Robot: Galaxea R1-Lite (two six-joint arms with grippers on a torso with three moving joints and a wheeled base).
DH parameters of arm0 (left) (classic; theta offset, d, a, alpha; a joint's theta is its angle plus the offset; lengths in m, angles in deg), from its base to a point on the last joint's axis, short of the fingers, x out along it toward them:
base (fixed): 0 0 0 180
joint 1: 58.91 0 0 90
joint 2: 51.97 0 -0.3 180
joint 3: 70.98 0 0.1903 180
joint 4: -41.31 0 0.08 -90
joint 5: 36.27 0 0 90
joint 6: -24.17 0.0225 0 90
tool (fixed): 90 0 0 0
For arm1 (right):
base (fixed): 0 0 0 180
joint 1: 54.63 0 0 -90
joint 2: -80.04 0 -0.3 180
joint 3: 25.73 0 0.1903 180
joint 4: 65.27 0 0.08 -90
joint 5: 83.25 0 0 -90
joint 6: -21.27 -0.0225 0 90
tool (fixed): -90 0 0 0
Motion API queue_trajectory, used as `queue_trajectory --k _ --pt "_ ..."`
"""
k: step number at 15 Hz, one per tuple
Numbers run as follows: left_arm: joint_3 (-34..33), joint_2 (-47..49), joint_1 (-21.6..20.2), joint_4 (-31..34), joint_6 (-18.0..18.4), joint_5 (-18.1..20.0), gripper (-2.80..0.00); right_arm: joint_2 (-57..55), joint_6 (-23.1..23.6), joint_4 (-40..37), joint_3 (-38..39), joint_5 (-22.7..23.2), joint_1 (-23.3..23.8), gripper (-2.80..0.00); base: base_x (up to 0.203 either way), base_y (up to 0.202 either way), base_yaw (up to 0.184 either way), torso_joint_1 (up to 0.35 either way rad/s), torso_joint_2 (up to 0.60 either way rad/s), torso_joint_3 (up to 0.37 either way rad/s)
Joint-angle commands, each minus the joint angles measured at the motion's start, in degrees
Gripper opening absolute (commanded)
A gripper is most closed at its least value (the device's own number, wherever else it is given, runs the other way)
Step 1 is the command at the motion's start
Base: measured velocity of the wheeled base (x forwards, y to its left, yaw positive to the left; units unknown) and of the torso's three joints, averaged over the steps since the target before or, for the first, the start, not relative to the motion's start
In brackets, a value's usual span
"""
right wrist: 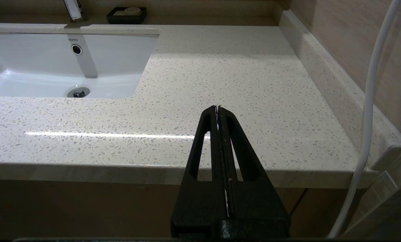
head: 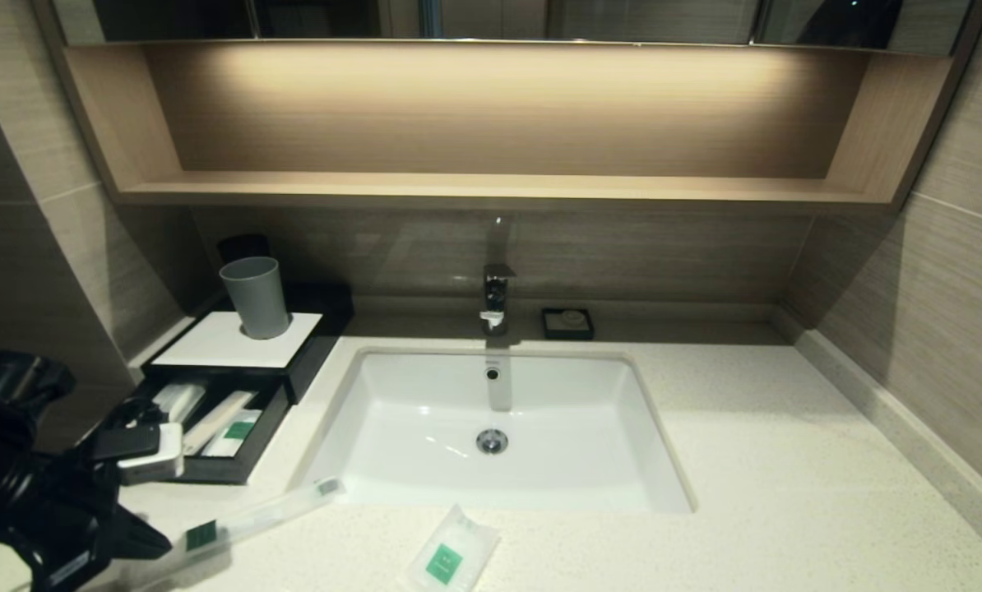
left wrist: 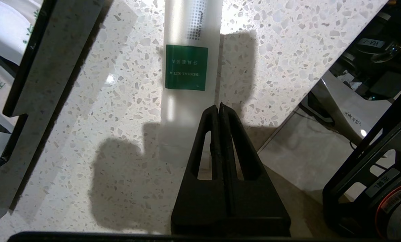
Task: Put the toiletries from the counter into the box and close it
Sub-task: Pick up the bathroom toiletry
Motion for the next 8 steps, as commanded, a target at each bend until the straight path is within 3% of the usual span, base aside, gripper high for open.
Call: queue_trajectory --k 1,8 --pt "-0.5 0.0 0.0 0.2 0.5 0.1 -2.8 0.0 0.0 0.0 0.1 0.0 0.0 -2.8 0.0 0.0 0.0 0.0 0.0 0.0" --pt "-2.0 -0.9 0.2 0.2 2.2 0.0 -2.8 0.0 0.0 0.0 0.1 0.0 0.0 -2.8 0.0 0.0 0.0 0.0 0.0 0.0"
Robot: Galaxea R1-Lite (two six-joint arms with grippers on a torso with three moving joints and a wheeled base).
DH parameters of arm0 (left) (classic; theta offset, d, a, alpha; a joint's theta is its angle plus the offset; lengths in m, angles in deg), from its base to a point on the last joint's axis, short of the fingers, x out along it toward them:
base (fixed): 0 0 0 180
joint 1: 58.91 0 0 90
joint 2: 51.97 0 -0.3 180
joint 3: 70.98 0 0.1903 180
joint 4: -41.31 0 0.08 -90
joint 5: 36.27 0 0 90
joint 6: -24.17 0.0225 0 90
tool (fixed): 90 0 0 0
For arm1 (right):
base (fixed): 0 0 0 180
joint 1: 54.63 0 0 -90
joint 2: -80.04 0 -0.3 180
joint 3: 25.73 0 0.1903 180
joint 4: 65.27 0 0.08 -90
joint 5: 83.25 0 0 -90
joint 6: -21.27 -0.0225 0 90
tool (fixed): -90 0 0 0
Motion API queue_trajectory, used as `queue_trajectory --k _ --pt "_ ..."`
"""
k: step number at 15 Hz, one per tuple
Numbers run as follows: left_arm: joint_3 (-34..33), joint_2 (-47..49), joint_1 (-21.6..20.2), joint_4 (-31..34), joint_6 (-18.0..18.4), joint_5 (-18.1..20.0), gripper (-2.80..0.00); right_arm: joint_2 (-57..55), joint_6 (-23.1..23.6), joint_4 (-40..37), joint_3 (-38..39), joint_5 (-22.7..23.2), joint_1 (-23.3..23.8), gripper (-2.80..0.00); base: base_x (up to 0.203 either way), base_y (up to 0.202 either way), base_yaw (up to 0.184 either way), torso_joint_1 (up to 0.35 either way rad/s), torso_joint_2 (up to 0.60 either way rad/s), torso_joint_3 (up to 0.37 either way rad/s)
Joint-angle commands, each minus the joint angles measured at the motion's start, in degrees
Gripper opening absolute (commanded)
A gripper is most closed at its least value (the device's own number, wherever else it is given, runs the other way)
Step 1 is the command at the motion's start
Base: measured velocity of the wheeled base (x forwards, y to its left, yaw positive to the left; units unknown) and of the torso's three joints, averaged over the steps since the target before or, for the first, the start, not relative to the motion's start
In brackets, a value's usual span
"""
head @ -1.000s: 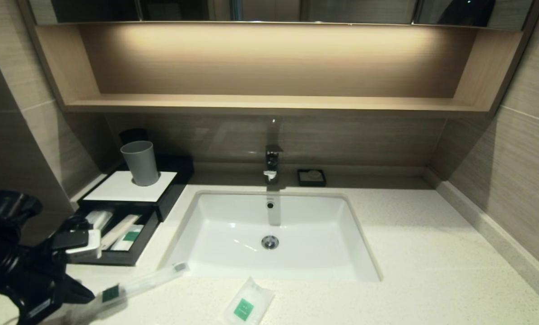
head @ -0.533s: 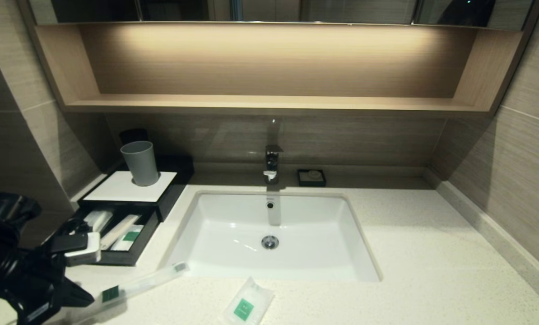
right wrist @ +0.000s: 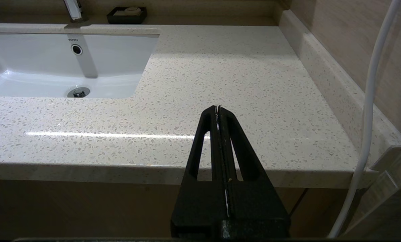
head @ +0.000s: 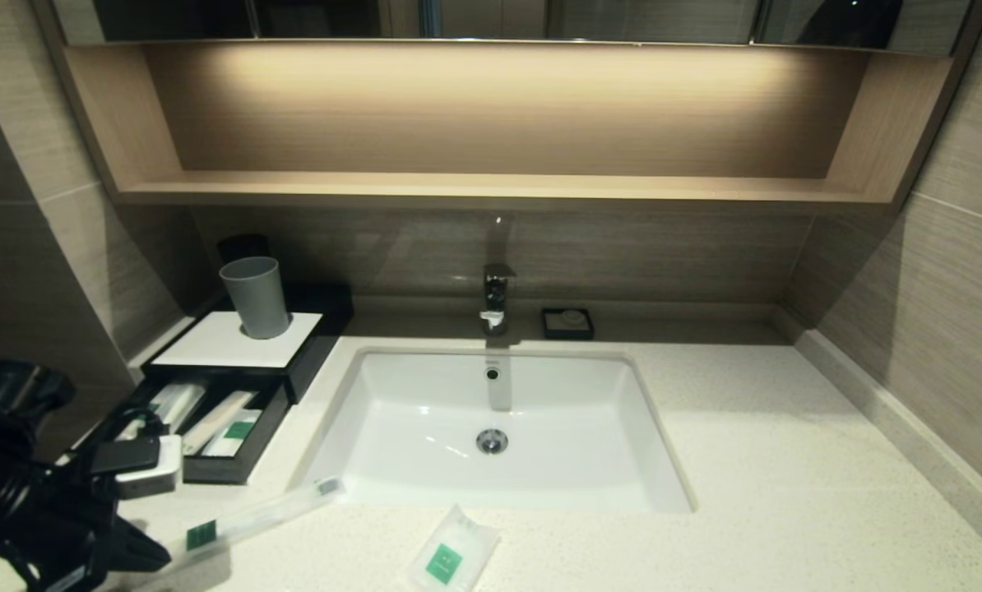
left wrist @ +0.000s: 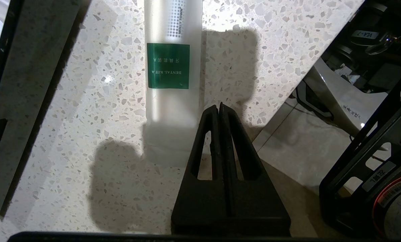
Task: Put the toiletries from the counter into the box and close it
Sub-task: Pick up the bathroom toiletry
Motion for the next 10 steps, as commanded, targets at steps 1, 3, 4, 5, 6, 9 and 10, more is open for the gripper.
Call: queue_trajectory --k 1,3,4,5,6,9,10 --pt "-0.2 -0.1 -0.1 0.3 0.4 0.1 -2.8 0.0 0.0 0.1 0.1 0.0 0.0 -2.8 0.0 0.0 0.0 0.0 0.0 0.0" --pt "-0.5 -0.4 0.0 0.5 0.4 0.1 -2.8 0.0 0.0 0.1 0.1 0.0 0.0 -2.8 0.0 0.0 0.0 0.0 0.0 0.0" --pt "-0.5 -0.6 0.0 0.3 0.4 0.1 0.0 0.0 0.0 0.0 0.1 0.0 0.0 -2.8 0.0 0.0 0.0 0.0 0.0 0.0" --pt "-0.3 -0.7 0.0 0.2 0.4 0.1 0.0 0.0 0.0 0.0 0.1 0.0 0.0 -2.8 0.0 0.0 0.0 0.0 0.0 0.0" --pt "-0.2 -0.9 0.0 0.2 0.4 0.1 0.0 0.0 0.0 0.0 0.1 0.0 0.0 -2.8 0.0 0.0 0.0 0.0 0.0 0.0" --pt "-0.3 -0.2 0.0 0.2 0.4 -0.1 0.0 0.0 0.0 0.0 0.1 0.0 0.0 -2.8 0.0 0.0 0.0 0.0 0.0 0.0" --pt "-0.4 0.2 0.0 0.1 0.4 -0.2 0.0 0.0 0.0 0.1 0.1 0.0 0.0 -2.8 0.0 0.0 0.0 0.0 0.0 0.0"
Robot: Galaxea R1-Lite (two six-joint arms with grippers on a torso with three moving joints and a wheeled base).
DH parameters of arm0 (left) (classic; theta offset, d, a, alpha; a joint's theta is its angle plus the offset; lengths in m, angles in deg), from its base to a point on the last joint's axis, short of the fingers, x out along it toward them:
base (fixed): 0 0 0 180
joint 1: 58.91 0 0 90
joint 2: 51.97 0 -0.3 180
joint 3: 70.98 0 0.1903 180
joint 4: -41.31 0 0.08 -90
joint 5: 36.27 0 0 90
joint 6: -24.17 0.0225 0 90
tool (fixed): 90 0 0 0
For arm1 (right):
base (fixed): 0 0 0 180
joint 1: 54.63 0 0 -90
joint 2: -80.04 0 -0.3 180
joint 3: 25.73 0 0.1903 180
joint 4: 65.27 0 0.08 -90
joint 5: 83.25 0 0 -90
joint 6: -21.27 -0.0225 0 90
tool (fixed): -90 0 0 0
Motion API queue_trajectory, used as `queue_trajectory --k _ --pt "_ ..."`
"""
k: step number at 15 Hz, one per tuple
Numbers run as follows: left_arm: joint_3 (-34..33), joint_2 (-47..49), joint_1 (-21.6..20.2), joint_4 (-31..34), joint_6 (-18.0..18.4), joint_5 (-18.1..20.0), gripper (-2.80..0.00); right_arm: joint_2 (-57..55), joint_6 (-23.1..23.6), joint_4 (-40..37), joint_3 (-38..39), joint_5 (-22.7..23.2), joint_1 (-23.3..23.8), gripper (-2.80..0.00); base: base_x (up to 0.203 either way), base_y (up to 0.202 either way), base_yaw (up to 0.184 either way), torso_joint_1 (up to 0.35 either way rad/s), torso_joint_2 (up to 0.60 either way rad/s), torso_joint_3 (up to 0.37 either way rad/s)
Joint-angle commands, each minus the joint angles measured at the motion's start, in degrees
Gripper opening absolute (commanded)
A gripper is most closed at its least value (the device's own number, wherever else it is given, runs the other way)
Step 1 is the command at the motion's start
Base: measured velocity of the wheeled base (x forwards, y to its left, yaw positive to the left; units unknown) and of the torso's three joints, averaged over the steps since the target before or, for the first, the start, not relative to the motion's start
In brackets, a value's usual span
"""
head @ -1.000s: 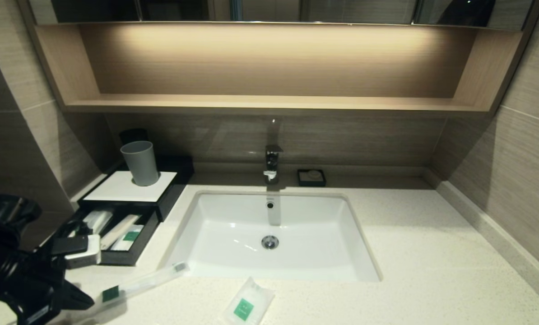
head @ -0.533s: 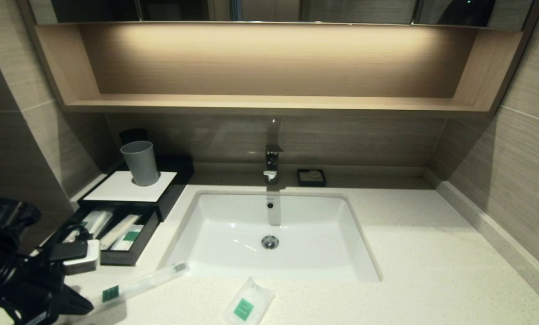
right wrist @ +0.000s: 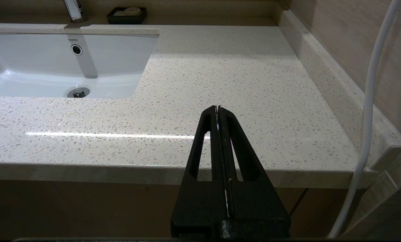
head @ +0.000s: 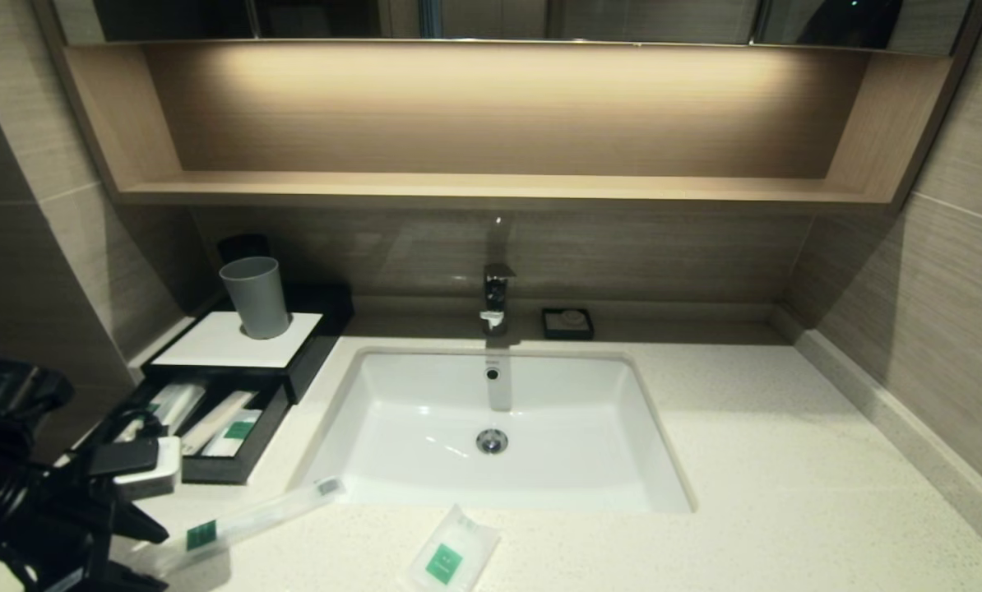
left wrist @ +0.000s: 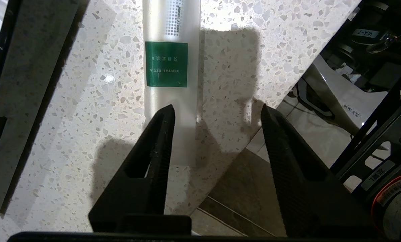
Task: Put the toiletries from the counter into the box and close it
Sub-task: Pick up the bathroom toiletry
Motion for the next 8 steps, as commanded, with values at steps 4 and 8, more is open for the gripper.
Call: queue_trajectory --k 4,8 --pt "0.2 2.2 0.2 0.0 0.4 0.1 0.0 0.0 0.0 0.1 0.1 0.0 0.0 -2.8 0.0 0.0 0.0 0.0 0.0 0.0" --pt "0.4 4.6 0.2 -2.2 0.1 0.2 0.0 0.0 0.0 0.0 0.1 0.0 0.0 -2.8 0.0 0.0 0.0 0.0 0.0 0.0"
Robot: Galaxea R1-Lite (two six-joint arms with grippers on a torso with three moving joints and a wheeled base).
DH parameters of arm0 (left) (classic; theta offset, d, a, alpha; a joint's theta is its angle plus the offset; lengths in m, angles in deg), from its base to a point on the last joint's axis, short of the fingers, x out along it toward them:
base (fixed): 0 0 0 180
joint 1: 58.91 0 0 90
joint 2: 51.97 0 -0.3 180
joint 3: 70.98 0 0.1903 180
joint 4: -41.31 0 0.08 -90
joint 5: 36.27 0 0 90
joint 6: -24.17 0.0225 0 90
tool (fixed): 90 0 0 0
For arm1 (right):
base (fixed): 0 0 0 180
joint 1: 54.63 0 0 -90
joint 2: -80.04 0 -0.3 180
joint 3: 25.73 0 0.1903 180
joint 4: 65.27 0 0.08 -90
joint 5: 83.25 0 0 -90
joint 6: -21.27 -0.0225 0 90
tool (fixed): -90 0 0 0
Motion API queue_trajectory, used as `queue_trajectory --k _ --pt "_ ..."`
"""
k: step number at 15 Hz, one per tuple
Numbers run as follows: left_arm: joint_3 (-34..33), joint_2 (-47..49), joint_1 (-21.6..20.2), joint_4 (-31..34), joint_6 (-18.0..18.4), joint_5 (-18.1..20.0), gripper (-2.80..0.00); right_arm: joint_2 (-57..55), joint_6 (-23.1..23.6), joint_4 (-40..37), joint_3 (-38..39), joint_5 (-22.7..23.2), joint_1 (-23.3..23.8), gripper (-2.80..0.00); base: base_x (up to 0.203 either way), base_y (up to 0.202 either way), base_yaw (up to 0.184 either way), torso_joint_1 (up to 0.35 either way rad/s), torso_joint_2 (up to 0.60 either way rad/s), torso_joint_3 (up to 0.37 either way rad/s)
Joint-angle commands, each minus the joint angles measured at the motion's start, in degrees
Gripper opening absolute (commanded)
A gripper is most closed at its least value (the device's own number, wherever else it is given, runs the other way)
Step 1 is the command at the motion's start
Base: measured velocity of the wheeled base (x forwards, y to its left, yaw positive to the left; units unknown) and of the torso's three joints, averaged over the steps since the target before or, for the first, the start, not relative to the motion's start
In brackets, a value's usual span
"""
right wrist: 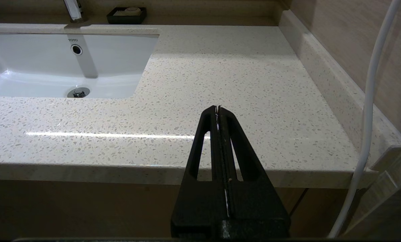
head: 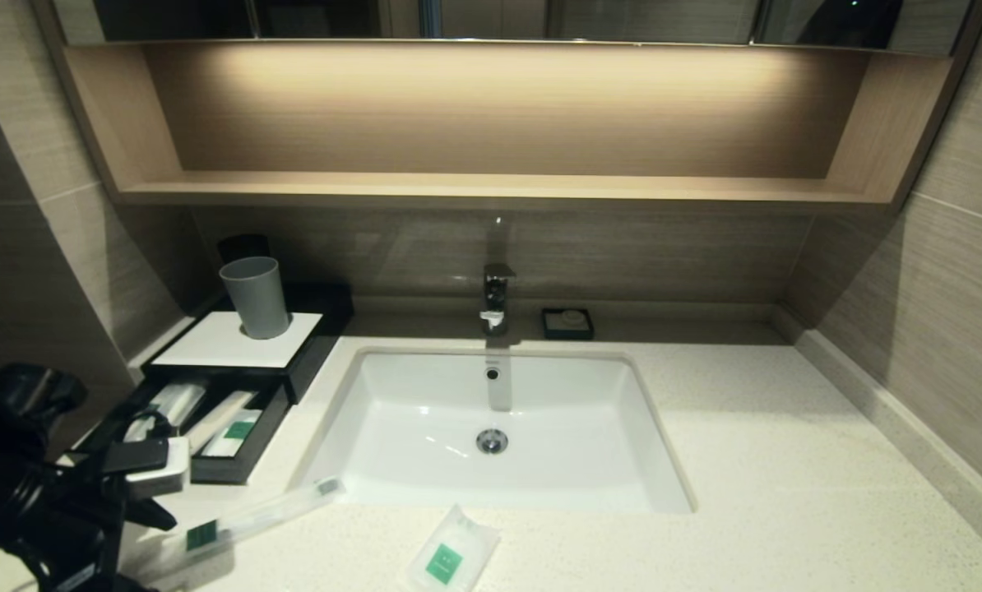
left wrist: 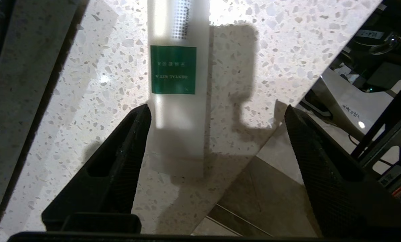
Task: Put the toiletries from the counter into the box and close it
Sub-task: Pick up the bathroom toiletry
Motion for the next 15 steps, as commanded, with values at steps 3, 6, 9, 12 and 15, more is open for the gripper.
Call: queue_trajectory --k 3,6,9,12,15 --pt "-0.1 2.2 0.0 -0.9 0.4 0.2 0.0 0.0 0.0 0.1 0.1 0.0 0.0 -2.8 0.0 0.0 0.0 0.0 0.0 0.0" --pt "0.0 2.2 0.0 -0.9 0.4 0.2 0.0 0.0 0.0 0.0 0.1 0.0 0.0 -2.8 0.0 0.0 0.0 0.0 0.0 0.0" --pt "0.1 3.3 0.0 -1.7 0.1 0.2 0.0 0.0 0.0 0.0 0.1 0.0 0.0 -2.8 0.0 0.0 0.0 0.0 0.0 0.0" --pt "0.1 3.5 0.0 -2.0 0.0 0.3 0.0 0.0 0.0 0.0 0.1 0.0 0.0 -2.8 0.0 0.0 0.0 0.0 0.0 0.0" --pt "0.0 3.8 0.0 -2.0 0.0 0.3 0.0 0.0 0.0 0.0 0.1 0.0 0.0 -2.8 0.0 0.0 0.0 0.0 0.0 0.0"
